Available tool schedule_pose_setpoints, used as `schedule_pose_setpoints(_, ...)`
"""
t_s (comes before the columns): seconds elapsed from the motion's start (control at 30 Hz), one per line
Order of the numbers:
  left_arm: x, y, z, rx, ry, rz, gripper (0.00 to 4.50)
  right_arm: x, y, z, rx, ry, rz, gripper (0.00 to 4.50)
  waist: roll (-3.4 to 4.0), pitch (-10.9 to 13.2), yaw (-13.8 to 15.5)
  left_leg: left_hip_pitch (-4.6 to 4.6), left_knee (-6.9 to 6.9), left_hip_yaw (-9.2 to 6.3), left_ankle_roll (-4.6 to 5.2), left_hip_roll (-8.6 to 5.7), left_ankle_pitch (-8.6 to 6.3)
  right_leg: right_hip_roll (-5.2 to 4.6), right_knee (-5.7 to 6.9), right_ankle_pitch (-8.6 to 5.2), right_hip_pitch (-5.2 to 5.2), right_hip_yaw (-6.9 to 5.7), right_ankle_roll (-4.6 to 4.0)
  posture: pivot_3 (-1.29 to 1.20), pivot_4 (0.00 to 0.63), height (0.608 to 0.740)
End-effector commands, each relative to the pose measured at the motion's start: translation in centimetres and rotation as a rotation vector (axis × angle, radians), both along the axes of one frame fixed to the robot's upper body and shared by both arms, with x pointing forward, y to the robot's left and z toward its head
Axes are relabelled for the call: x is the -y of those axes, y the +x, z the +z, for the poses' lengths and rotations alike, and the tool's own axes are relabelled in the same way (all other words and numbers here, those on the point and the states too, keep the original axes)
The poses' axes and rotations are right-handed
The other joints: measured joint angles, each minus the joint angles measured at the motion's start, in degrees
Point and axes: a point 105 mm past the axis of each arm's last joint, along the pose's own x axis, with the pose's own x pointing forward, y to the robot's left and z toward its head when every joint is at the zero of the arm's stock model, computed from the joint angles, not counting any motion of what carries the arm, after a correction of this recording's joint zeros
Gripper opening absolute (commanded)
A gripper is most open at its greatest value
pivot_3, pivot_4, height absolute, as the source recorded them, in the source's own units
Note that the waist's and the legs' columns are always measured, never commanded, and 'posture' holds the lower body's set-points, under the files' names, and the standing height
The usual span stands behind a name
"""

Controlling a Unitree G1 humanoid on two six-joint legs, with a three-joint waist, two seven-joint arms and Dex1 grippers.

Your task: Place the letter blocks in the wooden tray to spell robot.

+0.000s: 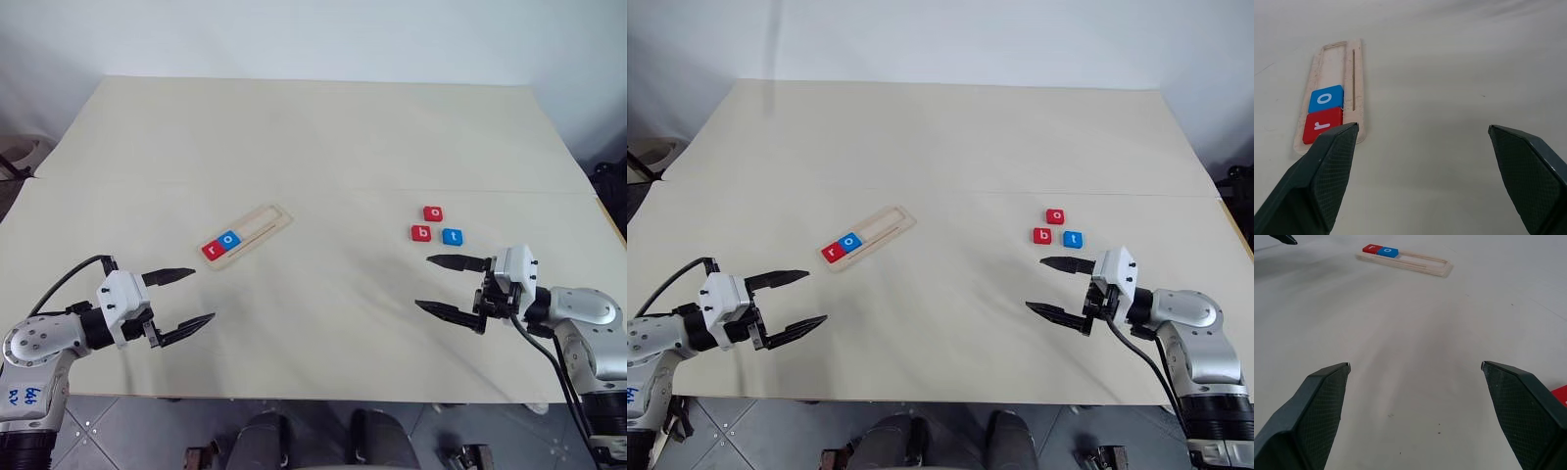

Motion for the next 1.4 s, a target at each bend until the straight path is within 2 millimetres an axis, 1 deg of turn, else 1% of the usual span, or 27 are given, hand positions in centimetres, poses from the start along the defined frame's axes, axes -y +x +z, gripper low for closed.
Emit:
schedule_pose_setpoints(0.03, -0.3, 0.3, 0.7, 0.031, 0.000, 0.035, 4.50, 0.0, 0.0, 1.0, 0.037, 0.020, 0.011, 4.49, 0.00, 0.0, 0.0, 0.00, 0.00, 0.00, 0.00, 0.00, 0.00, 0.00, 0.00, 0.00, 0.00, 0.00, 0.00, 0.00, 0.150, 0.740)
schedule_pose_setpoints(0.07, -0.5, 0.3, 0.7, 0.033, -0.005, 0.053, 4.50, -0.1, 0.0, 1.1, 0.033, 0.031, 0.018, 4.49, 0.00, 0.0, 0.0, 0.00, 0.00, 0.00, 0.00, 0.00, 0.00, 0.00, 0.00, 0.00, 0.00, 0.00, 0.00, 0.00, 0.150, 0.740)
schedule_pose_setpoints(0.13, -1.3, 0.1, 0.6, 0.015, -0.057, 0.118, 4.50, -1.0, -0.1, 1.3, 0.033, 0.066, 0.043, 4.49, 0.00, 0.0, 0.0, 0.00, 0.00, -0.01, 0.00, 0.00, 0.00, 0.00, 0.01, 0.00, 0.00, 0.00, 0.00, 0.00, 0.150, 0.740)
schedule_pose_setpoints(0.23, -2.9, -0.7, -0.4, -0.010, -0.080, 0.217, 4.50, -2.8, 0.1, 2.3, 0.041, 0.144, 0.072, 4.49, 0.00, 0.0, -0.6, 0.01, -0.01, 0.01, -0.02, 0.05, -0.01, 0.03, 0.00, 0.00, -0.01, 0.00, 0.00, 0.00, 0.150, 0.740)
schedule_pose_setpoints(0.3, -4.6, -1.4, -1.2, -0.018, -0.134, 0.324, 4.50, -4.4, 0.0, 3.0, 0.078, 0.175, 0.114, 4.49, 0.01, 0.0, -0.9, 0.02, -0.02, 0.01, -0.05, 0.12, -0.02, 0.07, 0.02, -0.01, -0.02, -0.01, -0.01, 0.00, 0.150, 0.740)
schedule_pose_setpoints(0.37, -5.5, -1.8, -1.7, -0.018, -0.148, 0.379, 4.50, -5.3, -0.1, 3.4, 0.104, 0.185, 0.142, 4.49, 0.01, 0.0, -0.8, 0.02, -0.01, -0.02, -0.06, 0.14, -0.03, 0.08, 0.04, -0.01, -0.02, -0.04, -0.03, 0.00, 0.150, 0.740)
schedule_pose_setpoints(0.4, -5.9, -2.2, -2.0, -0.015, -0.161, 0.416, 4.50, -6.1, -0.3, 3.7, 0.135, 0.201, 0.170, 4.49, 0.01, 0.0, -0.7, 0.02, -0.01, -0.02, -0.06, 0.13, -0.03, 0.07, 0.04, -0.01, -0.02, -0.04, -0.03, 0.00, 0.150, 0.740)
schedule_pose_setpoints(0.47, -6.3, -2.6, -2.3, -0.004, -0.187, 0.460, 4.50, -7.1, -0.7, 4.1, 0.170, 0.220, 0.206, 4.49, 0.00, 0.0, -0.4, 0.01, 0.01, -0.01, -0.06, 0.12, -0.04, 0.06, 0.01, -0.01, -0.01, -0.03, -0.02, 0.00, 0.150, 0.740)
schedule_pose_setpoints(0.57, -5.5, -2.3, -2.1, 0.012, -0.225, 0.454, 4.50, -7.7, -1.5, 4.1, 0.188, 0.233, 0.262, 4.49, -0.01, 0.0, 0.5, -0.01, 0.04, -0.05, -0.03, 0.04, -0.06, -0.02, 0.02, 0.00, 0.01, -0.04, -0.01, 0.00, 0.150, 0.740)
schedule_pose_setpoints(0.67, -4.5, -1.2, -1.6, -0.019, -0.272, 0.424, 4.50, -7.3, -1.6, 3.4, 0.121, 0.206, 0.257, 4.49, -0.03, 0.0, 0.9, 0.00, 0.07, -0.06, -0.01, 0.03, -0.07, -0.03, 0.03, 0.00, 0.03, -0.03, 0.00, 0.00, 0.150, 0.740)
schedule_pose_setpoints(0.73, -4.0, -0.2, -1.1, -0.017, -0.291, 0.411, 4.50, -7.0, -1.4, 3.2, 0.117, 0.200, 0.234, 4.49, -0.03, 0.0, 1.1, 0.01, 0.07, -0.06, -0.01, 0.03, -0.07, -0.03, 0.06, 0.00, 0.03, -0.03, -0.01, 0.00, 0.150, 0.740)
schedule_pose_setpoints(0.8, -3.5, 1.1, -0.7, -0.005, -0.267, 0.380, 4.50, -6.5, -1.3, 3.1, 0.115, 0.192, 0.213, 4.49, -0.03, 0.0, 1.0, 0.02, 0.09, -0.04, -0.01, 0.03, -0.07, -0.02, 0.11, 0.00, 0.02, -0.02, -0.01, 0.00, 0.150, 0.740)
schedule_pose_setpoints(0.9, -2.2, 4.0, -0.4, -0.012, -0.216, 0.308, 4.50, -5.6, -1.4, 2.9, 0.109, 0.182, 0.184, 4.49, -0.03, 0.0, 1.4, 0.02, 0.09, -0.05, -0.01, -0.04, -0.07, -0.01, 0.18, 0.00, 0.01, -0.04, -0.01, 0.00, 0.150, 0.740)
schedule_pose_setpoints(1.0, -1.4, 5.6, -0.7, -0.058, -0.173, 0.237, 4.50, -5.5, -1.7, 3.0, 0.105, 0.189, 0.180, 4.49, -0.04, 0.0, 1.2, 0.03, 0.10, 0.00, -0.01, -0.31, -0.07, 0.00, 0.17, 0.00, 0.00, -0.03, -0.01, 0.00, 0.150, 0.740)
schedule_pose_setpoints(1.1, -0.9, 6.9, -1.2, -0.090, -0.132, 0.191, 4.50, -5.6, -2.1, 2.9, 0.095, 0.197, 0.179, 4.49, -0.04, 0.0, 0.8, 0.03, 0.05, 0.01, -0.02, -0.31, -0.07, 0.03, 0.16, 0.00, -0.04, -0.06, -0.01, 0.00, 0.150, 0.740)
schedule_pose_setpoints(1.3, -0.2, 8.8, -1.5, -0.111, -0.103, 0.140, 4.50, -5.9, -2.5, 2.8, 0.094, 0.213, 0.155, 4.49, -0.05, 0.0, 0.2, 0.01, 0.07, 0.00, -0.02, -0.31, -0.07, 0.03, 0.19, 0.00, -0.05, -0.09, 0.00, 0.00, 0.150, 0.740)
schedule_pose_setpoints(1.4, 0.1, 9.2, -1.8, -0.130, -0.094, 0.115, 4.50, -6.0, -2.7, 2.9, 0.096, 0.220, 0.143, 4.49, -0.05, 0.0, 0.1, 0.01, 0.10, 0.01, -0.03, -0.32, -0.06, 0.03, 0.20, 0.00, -0.04, -0.07, 0.00, 0.00, 0.150, 0.740)
